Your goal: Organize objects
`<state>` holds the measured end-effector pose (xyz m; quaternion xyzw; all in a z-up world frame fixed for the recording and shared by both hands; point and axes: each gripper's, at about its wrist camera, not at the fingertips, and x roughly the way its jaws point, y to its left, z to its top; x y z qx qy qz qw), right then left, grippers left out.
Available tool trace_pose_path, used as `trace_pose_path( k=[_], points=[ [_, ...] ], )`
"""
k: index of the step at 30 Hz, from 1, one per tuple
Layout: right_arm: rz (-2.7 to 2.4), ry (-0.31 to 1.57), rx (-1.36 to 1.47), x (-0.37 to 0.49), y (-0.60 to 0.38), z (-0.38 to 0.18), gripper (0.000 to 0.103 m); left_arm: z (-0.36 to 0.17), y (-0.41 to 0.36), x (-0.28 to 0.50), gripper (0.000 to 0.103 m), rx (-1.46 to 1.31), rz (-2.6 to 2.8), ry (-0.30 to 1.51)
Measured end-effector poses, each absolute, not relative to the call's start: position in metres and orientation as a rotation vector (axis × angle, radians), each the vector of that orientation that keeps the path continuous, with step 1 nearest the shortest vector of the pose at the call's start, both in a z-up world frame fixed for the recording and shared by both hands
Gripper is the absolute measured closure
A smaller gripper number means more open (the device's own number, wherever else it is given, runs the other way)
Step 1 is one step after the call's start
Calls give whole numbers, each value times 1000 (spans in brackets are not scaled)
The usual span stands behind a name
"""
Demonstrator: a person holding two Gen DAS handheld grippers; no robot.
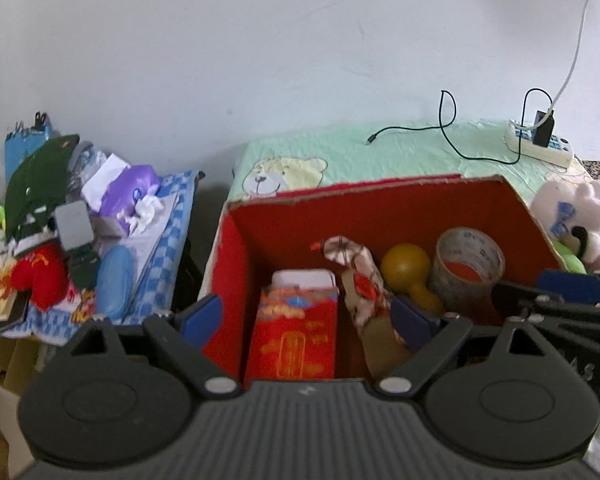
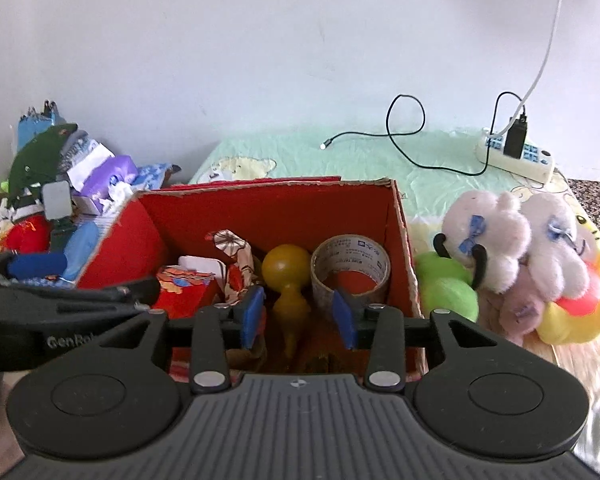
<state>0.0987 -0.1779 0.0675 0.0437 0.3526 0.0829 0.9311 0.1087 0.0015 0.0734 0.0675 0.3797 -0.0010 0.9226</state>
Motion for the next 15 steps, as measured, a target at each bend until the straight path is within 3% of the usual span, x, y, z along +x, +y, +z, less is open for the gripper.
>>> trace_pose_path(
  k=[9,11,15],
  points=[
    [133,704,130,63,-185,62,48,63,1,75,8,116,-8,831],
    [123,700,148,54,-187,57,41,56,0,71,8,115,-13,865],
    [111,722,153,44,-187,48,40,39,-3,65,8,121,-20,934]
  ],
)
